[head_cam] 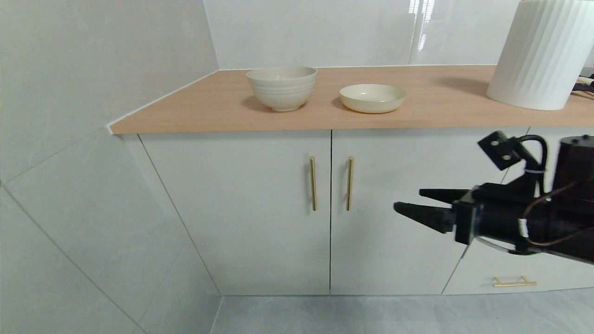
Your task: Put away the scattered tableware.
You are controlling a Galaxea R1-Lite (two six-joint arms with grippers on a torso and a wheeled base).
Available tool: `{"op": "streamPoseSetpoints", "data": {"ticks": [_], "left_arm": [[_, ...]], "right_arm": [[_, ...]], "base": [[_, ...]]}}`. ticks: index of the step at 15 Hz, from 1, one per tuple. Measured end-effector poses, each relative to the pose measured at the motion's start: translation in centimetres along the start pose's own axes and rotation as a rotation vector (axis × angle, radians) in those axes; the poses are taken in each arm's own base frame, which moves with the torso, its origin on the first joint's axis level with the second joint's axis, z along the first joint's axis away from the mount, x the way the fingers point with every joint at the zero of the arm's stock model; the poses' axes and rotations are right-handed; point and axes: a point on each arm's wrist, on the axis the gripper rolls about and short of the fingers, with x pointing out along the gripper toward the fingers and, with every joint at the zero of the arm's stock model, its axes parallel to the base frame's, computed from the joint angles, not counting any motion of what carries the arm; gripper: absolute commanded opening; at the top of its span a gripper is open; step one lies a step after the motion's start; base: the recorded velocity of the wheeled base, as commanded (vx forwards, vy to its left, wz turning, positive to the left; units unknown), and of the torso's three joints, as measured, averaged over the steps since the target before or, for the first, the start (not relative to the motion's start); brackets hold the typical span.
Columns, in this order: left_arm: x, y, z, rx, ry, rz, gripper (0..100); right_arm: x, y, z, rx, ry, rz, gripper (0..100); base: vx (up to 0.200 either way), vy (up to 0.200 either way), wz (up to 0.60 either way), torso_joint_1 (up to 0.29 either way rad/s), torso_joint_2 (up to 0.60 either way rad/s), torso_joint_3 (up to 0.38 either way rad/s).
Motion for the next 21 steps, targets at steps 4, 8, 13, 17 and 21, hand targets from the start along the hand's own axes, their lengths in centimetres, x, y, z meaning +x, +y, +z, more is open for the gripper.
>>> {"op": "streamPoseSetpoints", "data": {"ticks": [4,8,13,17,21], "left_arm": [[0.0,0.0,0.0,0.000,0.000,0.000,100],[0.0,0.0,0.0,0.000,0.000,0.000,100],[0.0,0.0,0.0,0.000,0.000,0.000,100],[0.0,0.0,0.0,0.000,-0.001,0.000,100],[0.0,0.0,0.0,0.000,0.000,0.000,100]], "right_arm": [[7.2,-0.1,0.1,0.060,-0.012,0.030,100],[11.3,-0.3,-0.1,0.192,-0.041,-0.064,100],[13.6,-1.0,-1.2,0.197,-0.083,-0.069,100],[14.8,-1.1,-2.4,0.194,-0.101,-0.093,100],[15.2,-1.1,-2.9,0.202,-0.094,-0.091,100]], "base": [[0.000,0.000,0.00,0.000,0.00,0.000],[0.000,0.000,0.00,0.000,0.00,0.000],[0.000,0.000,0.00,0.000,0.00,0.000],[0.000,0.000,0.00,0.000,0.00,0.000],[0.000,0.000,0.00,0.000,0.00,0.000]]}}
